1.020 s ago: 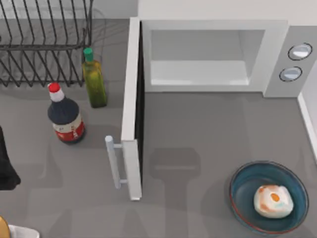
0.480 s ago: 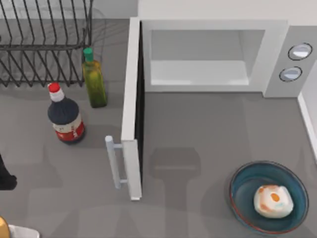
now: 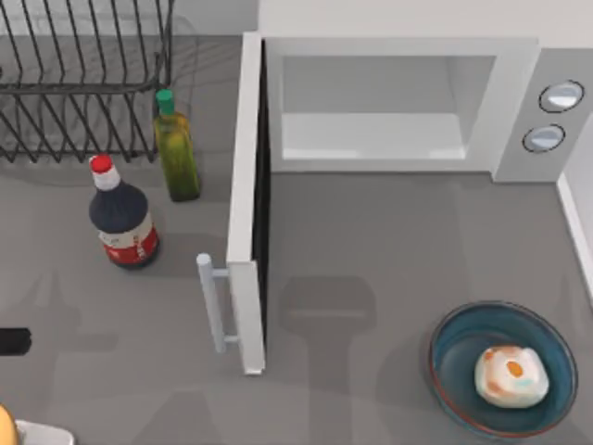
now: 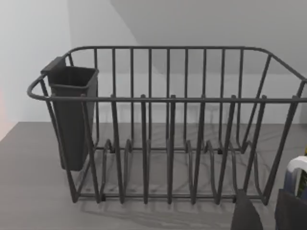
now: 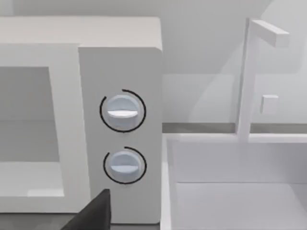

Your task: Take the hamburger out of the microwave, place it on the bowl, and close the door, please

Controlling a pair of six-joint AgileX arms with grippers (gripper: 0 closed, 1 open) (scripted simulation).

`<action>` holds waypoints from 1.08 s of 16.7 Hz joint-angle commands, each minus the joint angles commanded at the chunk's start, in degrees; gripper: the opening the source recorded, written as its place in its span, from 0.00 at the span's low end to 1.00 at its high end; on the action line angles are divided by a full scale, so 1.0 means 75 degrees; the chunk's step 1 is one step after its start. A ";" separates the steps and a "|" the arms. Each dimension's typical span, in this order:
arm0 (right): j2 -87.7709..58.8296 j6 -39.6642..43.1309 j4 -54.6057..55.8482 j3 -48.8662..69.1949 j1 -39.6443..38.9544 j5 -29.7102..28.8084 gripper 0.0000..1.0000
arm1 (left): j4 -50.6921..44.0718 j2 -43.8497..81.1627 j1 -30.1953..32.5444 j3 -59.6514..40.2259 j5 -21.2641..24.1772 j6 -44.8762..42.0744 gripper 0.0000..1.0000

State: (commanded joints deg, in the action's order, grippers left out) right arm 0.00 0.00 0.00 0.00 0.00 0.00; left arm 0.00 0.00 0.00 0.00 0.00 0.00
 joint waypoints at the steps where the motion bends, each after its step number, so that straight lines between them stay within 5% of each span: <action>1: 0.0000 0.0000 0.0000 0.0000 0.0000 0.0000 1.00 | 0.0000 0.0000 0.0000 0.0000 0.0000 0.0000 0.00; 11: 0.0000 0.0000 0.0000 0.0000 0.0000 0.0000 1.00 | 0.0045 0.0061 0.0127 -0.0017 -0.0127 -0.0001 0.00; 18: 0.0000 0.0000 0.0000 0.0000 0.0000 0.0000 1.00 | 0.0585 0.0799 0.2228 -0.0219 -0.2228 -0.0014 0.00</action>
State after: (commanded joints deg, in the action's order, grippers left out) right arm 0.00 0.00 0.00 0.00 0.00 0.00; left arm 4.39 6.00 16.71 -1.64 -16.71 -0.10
